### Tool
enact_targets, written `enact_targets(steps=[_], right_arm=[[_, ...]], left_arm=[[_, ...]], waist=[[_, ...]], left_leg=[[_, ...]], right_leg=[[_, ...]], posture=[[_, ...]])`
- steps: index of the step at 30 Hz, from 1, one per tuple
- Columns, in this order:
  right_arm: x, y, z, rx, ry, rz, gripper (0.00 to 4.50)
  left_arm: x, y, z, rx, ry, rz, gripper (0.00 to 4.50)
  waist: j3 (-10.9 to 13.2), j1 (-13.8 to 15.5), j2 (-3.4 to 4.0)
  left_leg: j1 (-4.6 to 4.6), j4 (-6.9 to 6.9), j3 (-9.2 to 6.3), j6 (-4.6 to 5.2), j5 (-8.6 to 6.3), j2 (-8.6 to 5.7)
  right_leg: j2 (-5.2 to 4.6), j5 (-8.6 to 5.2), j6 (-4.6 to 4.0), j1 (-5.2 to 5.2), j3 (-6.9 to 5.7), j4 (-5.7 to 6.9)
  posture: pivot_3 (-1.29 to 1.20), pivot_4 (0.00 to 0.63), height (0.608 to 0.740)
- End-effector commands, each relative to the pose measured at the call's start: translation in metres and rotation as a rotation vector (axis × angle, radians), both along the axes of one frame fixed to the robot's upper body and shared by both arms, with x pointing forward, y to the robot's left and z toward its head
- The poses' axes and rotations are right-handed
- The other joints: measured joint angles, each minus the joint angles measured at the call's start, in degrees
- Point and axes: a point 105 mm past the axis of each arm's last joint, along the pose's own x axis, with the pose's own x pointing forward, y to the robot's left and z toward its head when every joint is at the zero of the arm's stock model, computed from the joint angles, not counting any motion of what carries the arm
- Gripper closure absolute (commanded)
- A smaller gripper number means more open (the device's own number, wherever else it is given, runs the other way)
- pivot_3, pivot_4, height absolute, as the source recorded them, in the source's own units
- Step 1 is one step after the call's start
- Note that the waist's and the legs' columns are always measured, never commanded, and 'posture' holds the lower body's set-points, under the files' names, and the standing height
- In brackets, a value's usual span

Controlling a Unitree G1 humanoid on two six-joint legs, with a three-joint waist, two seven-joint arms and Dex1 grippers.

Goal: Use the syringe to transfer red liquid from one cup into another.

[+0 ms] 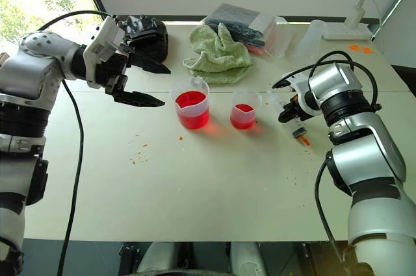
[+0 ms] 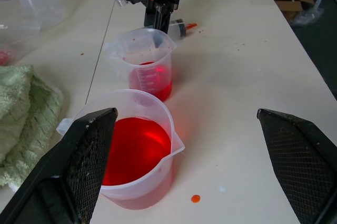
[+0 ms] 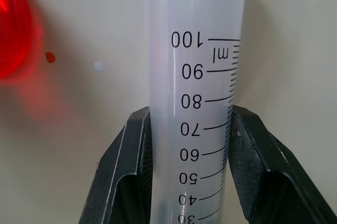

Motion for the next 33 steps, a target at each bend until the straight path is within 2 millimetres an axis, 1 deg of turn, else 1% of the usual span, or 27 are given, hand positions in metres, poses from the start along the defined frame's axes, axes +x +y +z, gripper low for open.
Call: enact_targets(steps=[1,4,7,10,13,15,17,19,21,23,26,28,29,30,33], right_arm=[[0.001,0.001,0.0,0.002,-0.002,-0.006,3.09],[0.001,0.001,0.001,0.012,-0.006,-0.017,3.09],[0.004,-0.003,0.009,0.031,-0.062,-0.055,3.09],[0.007,0.0,0.03,0.113,-0.159,-0.082,3.09],[0.011,0.003,0.055,0.165,-0.3,-0.103,3.09],[0.015,0.01,0.077,0.211,-0.457,-0.104,3.09],[0.014,0.012,0.092,0.217,-0.576,-0.11,3.09],[0.015,0.021,0.115,0.262,-0.76,-0.09,3.09],[0.01,0.03,0.136,0.308,-0.912,-0.064,3.09],[0.004,0.039,0.156,0.317,-1.074,-0.028,3.09],[-0.006,0.058,0.169,0.409,-1.148,0.04,3.09],[-0.015,0.079,0.185,0.51,-1.219,0.102,3.09],[-0.019,0.09,0.19,0.527,-1.247,0.145,3.09],[-0.022,0.098,0.192,0.539,-1.267,0.175,3.09],[-0.032,0.125,0.197,0.689,-1.296,0.219,3.09]], left_arm=[[-0.003,0.002,0.017,-0.02,-0.068,-0.005,0.0],[-0.004,0.0,0.017,-0.023,-0.069,-0.006,0.0],[-0.005,0.0,0.017,-0.034,-0.066,-0.005,0.0],[-0.005,-0.001,0.021,-0.071,-0.056,0.007,0.0],[-0.004,-0.001,0.021,-0.095,-0.053,0.02,0.0],[-0.003,-0.002,0.022,-0.117,-0.051,0.029,0.0],[-0.002,-0.003,0.023,-0.13,-0.053,0.037,0.0],[0.0,-0.004,0.023,-0.139,-0.054,0.038,0.0],[0.001,-0.005,0.024,-0.145,-0.057,0.038,0.0],[0.003,-0.005,0.027,-0.154,-0.061,0.042,0.0],[0.005,-0.004,0.03,-0.16,-0.069,0.049,0.0],[0.005,-0.003,0.034,-0.164,-0.076,0.054,0.0],[0.006,-0.002,0.036,-0.166,-0.08,0.057,0.0],[0.006,-0.001,0.037,-0.166,-0.083,0.06,0.0],[0.006,0.003,0.041,-0.167,-0.09,0.07,0.0]], waist=[[0.0,0.0,0.0],[0.0,-0.1,0.0],[0.0,0.0,0.0],[0.0,0.0,0.0],[0.0,0.0,0.0],[0.0,0.0,0.0],[0.0,0.0,0.0],[0.0,0.0,0.0],[0.0,0.0,0.01],[0.0,0.0,0.01],[0.0,0.0,0.01],[0.0,-0.1,0.02],[0.0,-0.2,0.02],[0.0,-0.2,0.02],[0.0,-0.6,0.03]], left_leg=[[0.0,0.0,0.0,0.0,0.0,0.0],[0.0,0.01,0.0,0.0,0.0,0.0],[0.0,0.02,0.0,0.0,0.0,0.0],[-0.01,0.02,0.0,0.0,0.0,0.0],[-0.02,0.01,0.01,0.0,0.0,0.0],[-0.04,0.0,0.02,0.0,0.0,0.01],[-0.05,0.01,0.02,0.0,0.0,0.01],[-0.05,0.0,0.02,0.0,0.0,0.01],[-0.05,0.02,0.03,-0.01,0.0,0.0],[-0.05,0.0,0.04,-0.01,0.01,0.0],[-0.06,0.02,0.04,-0.01,0.01,-0.01],[-0.05,0.02,0.04,-0.01,0.01,-0.01],[-0.05,0.01,0.04,-0.01,0.01,-0.01],[-0.05,0.01,0.03,-0.02,0.01,0.0],[-0.04,-0.01,0.03,-0.02,0.01,0.0]], right_leg=[[0.0,0.0,0.0,0.0,0.0,0.0],[0.0,0.0,0.0,0.0,0.0,0.01],[0.0,0.0,0.0,0.0,0.0,0.02],[0.0,0.0,0.0,0.0,0.01,0.03],[0.0,0.0,0.0,-0.07,0.03,0.06],[0.0,0.0,0.0,-0.09,0.03,0.09],[0.0,0.0,0.0,-0.1,0.04,0.1],[0.0,0.0,0.0,-0.09,0.04,0.11],[0.0,0.0,0.0,-0.1,0.05,0.12],[0.01,0.0,0.0,-0.11,0.06,0.12],[0.0,0.0,0.0,-0.12,0.06,0.13],[0.01,0.0,0.0,-0.11,0.05,0.13],[0.01,0.0,0.0,-0.11,0.05,0.13],[0.02,0.0,0.0,-0.11,0.04,0.13],[0.02,0.0,0.0,-0.13,0.04,0.15]], posture=[[0.0,0.15,0.711],[0.0,0.15,0.711],[0.0,0.15,0.711],[0.0,0.15,0.711],[0.0,0.15,0.711],[0.0,0.15,0.711],[0.0,0.15,0.711],[0.0,0.15,0.711],[0.0,0.15,0.711],[0.0,0.15,0.711],[0.0,0.15,0.711],[0.0,0.15,0.711],[0.0,0.15,0.711],[0.0,0.15,0.711],[0.0,0.15,0.711]])
